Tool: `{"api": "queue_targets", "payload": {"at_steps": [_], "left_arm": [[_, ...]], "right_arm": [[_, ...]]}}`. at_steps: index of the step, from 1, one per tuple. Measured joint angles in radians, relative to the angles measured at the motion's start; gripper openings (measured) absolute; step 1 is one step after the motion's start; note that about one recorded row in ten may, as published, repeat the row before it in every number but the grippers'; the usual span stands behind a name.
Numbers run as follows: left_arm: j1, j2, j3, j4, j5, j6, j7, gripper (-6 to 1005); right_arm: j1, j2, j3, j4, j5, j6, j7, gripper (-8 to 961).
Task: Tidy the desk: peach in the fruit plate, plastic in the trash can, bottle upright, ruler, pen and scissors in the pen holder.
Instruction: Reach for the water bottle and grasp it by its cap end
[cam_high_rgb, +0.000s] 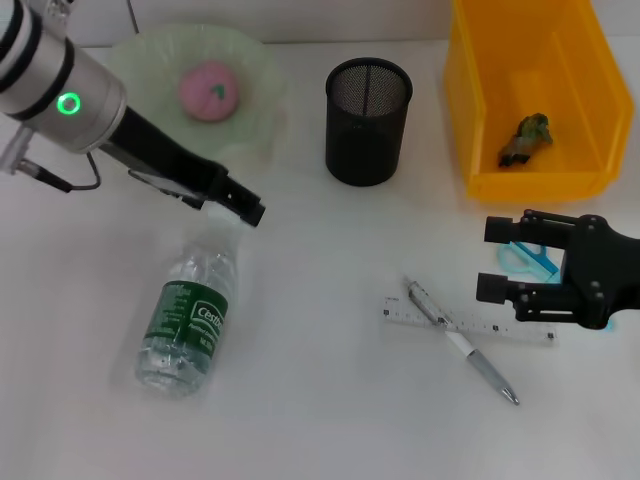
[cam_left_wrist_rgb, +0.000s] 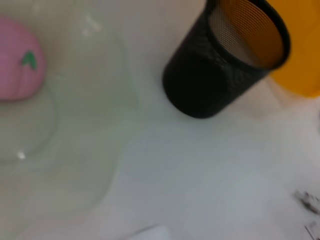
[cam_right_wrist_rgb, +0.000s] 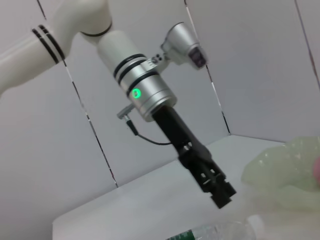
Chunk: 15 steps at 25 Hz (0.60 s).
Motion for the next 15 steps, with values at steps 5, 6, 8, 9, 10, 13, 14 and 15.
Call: {"api": "queue_targets", "payload": {"at_steps": [5, 6, 8, 9, 10, 13, 14, 15], "left_arm": [[-0.005, -0.001, 0.005, -0.086, 0.006, -0.102, -0.029, 804], [-0.006, -0.001, 0.005, -0.104, 0.008, -0.120, -0.030, 804], [-0.006, -0.001, 0.006, -0.116, 0.013, -0.134, -0.031, 803], [-0.006, -0.002, 0.013, -0.140, 0.026, -0.166, -0.033, 803], [-0.006, -0.002, 0.015, -0.146, 0.028, -0.177, -0.033, 802], [-0.002, -0.002, 0.024, -0.166, 0.031, -0.214, -0.035, 801], [0.000, -0.002, 0.029, -0.171, 0.031, -0.224, -0.036, 801], [0.002, -0.002, 0.037, -0.174, 0.031, -0.230, -0.038, 801]], "right_arm": [[0.016, 0.000, -0.022, 0.044, -0.012, 0.003, -0.060, 801], [0.019, 0.000, -0.031, 0.052, -0.026, 0.007, -0.075, 801], [0.020, 0.000, -0.038, 0.053, -0.033, 0.009, -0.078, 801], [0.021, 0.000, -0.048, 0.055, -0.036, 0.012, -0.080, 801], [0.023, 0.000, -0.060, 0.058, -0.039, 0.017, -0.082, 801], [0.032, 0.001, -0.081, 0.072, -0.040, 0.038, -0.090, 801], [0.042, 0.002, -0.082, 0.084, -0.040, 0.050, -0.092, 801], [0.042, 0.002, -0.082, 0.084, -0.040, 0.050, -0.092, 801]]}}
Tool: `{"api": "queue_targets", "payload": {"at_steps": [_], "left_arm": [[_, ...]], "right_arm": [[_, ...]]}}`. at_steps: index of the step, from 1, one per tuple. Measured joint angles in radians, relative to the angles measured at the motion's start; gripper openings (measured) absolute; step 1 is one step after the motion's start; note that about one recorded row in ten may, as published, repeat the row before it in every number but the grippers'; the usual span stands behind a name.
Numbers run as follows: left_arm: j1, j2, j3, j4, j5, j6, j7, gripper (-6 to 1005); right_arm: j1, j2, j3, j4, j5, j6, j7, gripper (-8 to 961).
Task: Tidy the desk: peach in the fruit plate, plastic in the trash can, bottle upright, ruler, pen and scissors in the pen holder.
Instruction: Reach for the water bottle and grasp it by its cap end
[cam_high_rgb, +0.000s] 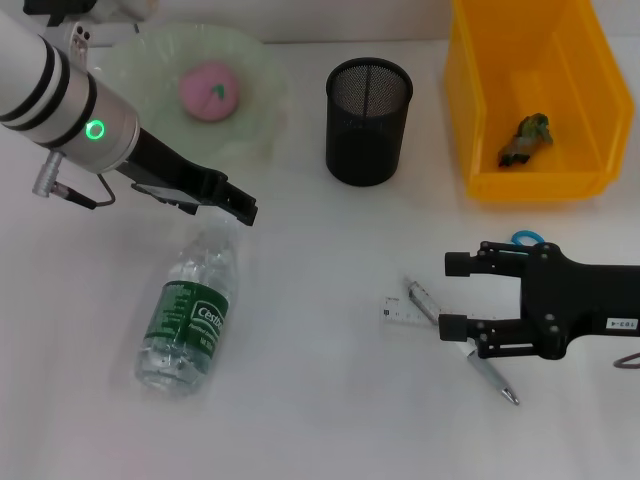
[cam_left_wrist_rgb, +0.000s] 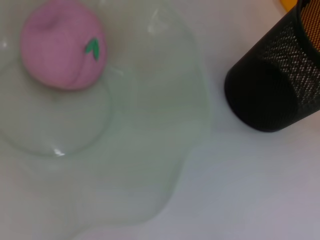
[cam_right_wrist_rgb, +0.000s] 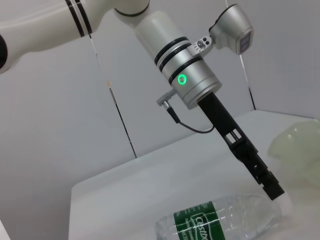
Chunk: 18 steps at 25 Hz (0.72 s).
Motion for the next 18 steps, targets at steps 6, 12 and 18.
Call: {"api": "queue_targets", "payload": {"at_steps": [6, 12, 18], "left_arm": [[0.016, -0.003, 0.080, -0.027, 0.001, -0.070, -0.026, 798], [0.027, -0.005, 0.135, -0.044, -0.010, -0.132, -0.041, 796], [0.028, -0.006, 0.180, -0.054, -0.012, -0.165, -0.049, 794]], "right_arm": [[0.025, 0.001, 0.000, 0.014, -0.010, 0.028, -0.001, 801], [0.037, 0.001, 0.000, 0.024, -0.014, 0.033, -0.009, 801], [0.039, 0.001, 0.000, 0.028, -0.020, 0.043, -0.012, 801]]}}
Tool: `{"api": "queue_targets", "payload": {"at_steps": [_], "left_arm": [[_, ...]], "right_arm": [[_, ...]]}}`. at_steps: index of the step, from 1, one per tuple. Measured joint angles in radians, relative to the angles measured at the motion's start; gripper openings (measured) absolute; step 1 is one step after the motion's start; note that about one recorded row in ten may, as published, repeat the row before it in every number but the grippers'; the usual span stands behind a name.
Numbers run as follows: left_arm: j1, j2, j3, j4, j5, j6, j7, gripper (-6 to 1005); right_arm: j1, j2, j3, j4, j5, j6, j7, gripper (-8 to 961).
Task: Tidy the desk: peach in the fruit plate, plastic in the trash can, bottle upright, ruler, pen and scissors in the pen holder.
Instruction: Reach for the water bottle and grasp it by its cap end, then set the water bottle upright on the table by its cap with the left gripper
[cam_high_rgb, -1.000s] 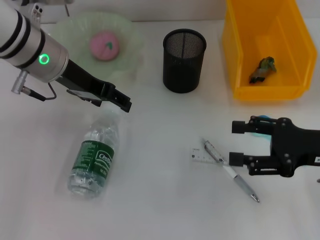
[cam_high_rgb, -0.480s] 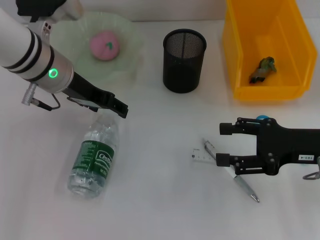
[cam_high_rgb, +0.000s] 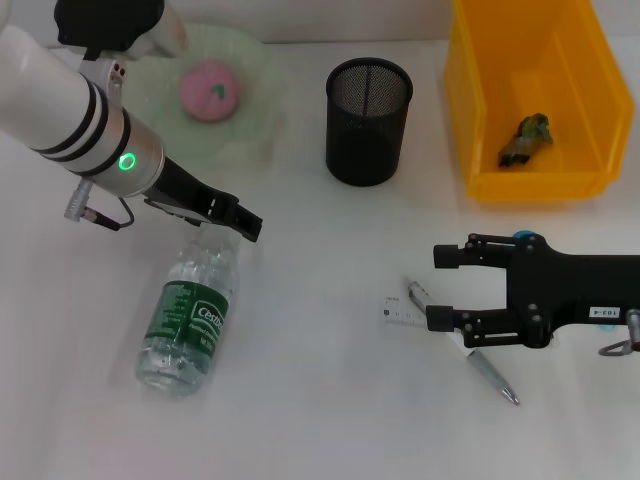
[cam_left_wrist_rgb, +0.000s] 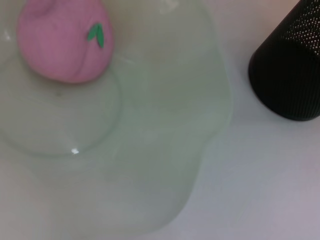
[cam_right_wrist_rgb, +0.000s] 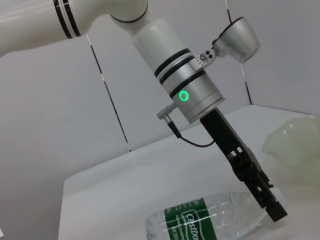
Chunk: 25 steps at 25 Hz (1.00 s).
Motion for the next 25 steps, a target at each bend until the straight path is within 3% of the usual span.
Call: {"api": "queue_targets", "payload": {"at_steps": [6, 18, 22, 25], "left_arm": [[0.010, 0.000, 0.034, -0.001, 0.001, -0.021, -0.002, 792], [0.031, 0.000, 0.050, 0.016, -0.005, -0.026, 0.004, 608], [0.056, 0.002, 0.051, 0.055, -0.039, -0.018, 0.027, 461], [0.056, 0.002, 0.051, 0.055, -0.039, -0.018, 0.027, 460]], "right_arm": [[0.009, 0.000, 0.000, 0.015, -0.001, 0.004, 0.000, 801], [0.009, -0.002, 0.000, 0.040, -0.005, 0.026, -0.010, 801], [0.006, 0.000, 0.000, 0.045, -0.005, 0.032, -0.016, 801], [0.004, 0.000, 0.006, 0.047, -0.005, 0.035, -0.016, 801]]}}
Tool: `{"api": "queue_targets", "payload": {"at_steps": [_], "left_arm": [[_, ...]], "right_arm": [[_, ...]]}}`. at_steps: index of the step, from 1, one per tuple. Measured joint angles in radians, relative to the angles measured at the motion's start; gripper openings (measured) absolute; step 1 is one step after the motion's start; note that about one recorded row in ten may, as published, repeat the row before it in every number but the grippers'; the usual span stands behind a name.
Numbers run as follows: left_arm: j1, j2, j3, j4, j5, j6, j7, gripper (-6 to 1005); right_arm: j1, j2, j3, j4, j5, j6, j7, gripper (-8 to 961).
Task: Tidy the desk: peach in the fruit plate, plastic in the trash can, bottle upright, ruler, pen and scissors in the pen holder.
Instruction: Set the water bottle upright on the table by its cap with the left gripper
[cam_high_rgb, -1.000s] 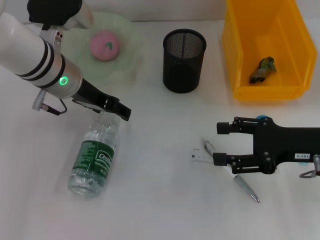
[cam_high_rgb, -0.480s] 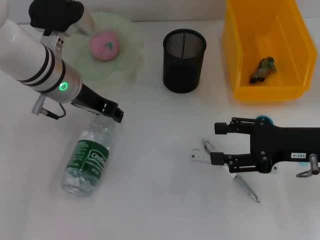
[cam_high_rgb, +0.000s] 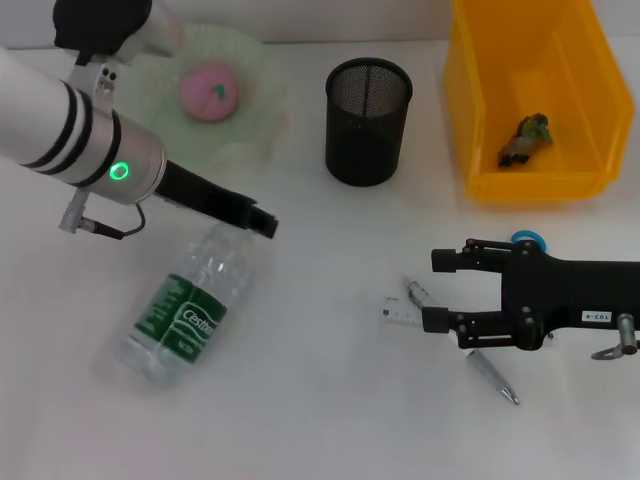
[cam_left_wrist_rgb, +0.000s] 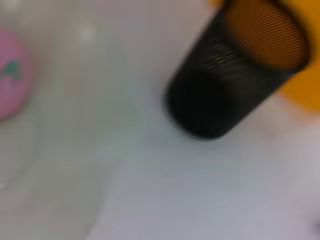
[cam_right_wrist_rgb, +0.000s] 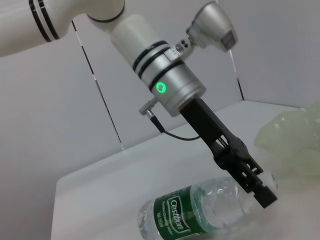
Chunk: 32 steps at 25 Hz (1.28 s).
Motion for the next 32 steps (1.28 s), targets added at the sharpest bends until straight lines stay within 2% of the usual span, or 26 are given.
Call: {"api": "queue_targets", "payload": {"at_steps": [1, 2, 3, 5, 8, 10, 12, 15, 20, 28, 32], "left_arm": [[0.000, 0.000, 0.000, 0.000, 0.000, 0.000, 0.000, 459], [0.036, 0.005, -0.003, 0.055, -0.087, 0.029, 0.059, 459], [0.129, 0.012, -0.036, 0.158, -0.274, 0.071, 0.208, 458], [0.143, 0.012, -0.048, 0.169, -0.297, 0.076, 0.233, 456], [0.204, 0.013, -0.132, 0.171, -0.445, 0.098, 0.393, 452], [0.204, 0.013, -0.132, 0.171, -0.445, 0.098, 0.393, 450], [0.243, 0.013, -0.174, 0.169, -0.536, 0.114, 0.507, 449], [0.260, 0.013, -0.188, 0.168, -0.575, 0.121, 0.558, 448], [0.311, 0.011, -0.213, 0.144, -0.682, 0.158, 0.771, 446], [0.361, 0.013, -0.236, 0.109, -0.827, 0.158, 0.919, 445], [0.368, 0.011, -0.280, 0.044, -0.880, 0.162, 1.012, 444]], "right_arm": [[0.000, 0.000, 0.000, 0.001, 0.000, 0.000, 0.000, 801], [-0.001, 0.000, 0.000, 0.002, 0.001, 0.000, 0.000, 801], [-0.001, 0.000, -0.002, 0.008, 0.004, 0.000, 0.000, 801], [0.000, 0.000, -0.003, 0.011, 0.005, 0.000, 0.000, 801], [0.006, 0.000, 0.000, 0.017, 0.006, -0.001, 0.000, 801], [0.007, 0.000, 0.002, 0.018, 0.007, -0.001, 0.000, 801], [0.010, 0.000, 0.004, 0.018, 0.008, -0.002, 0.001, 801], [0.013, 0.000, 0.005, 0.018, 0.009, -0.001, 0.005, 801], [0.017, 0.001, 0.006, 0.022, 0.017, 0.001, 0.007, 801], [0.028, 0.004, 0.007, 0.056, 0.025, 0.002, 0.009, 801], [0.028, 0.005, 0.007, 0.074, 0.044, 0.003, 0.006, 802]]}}
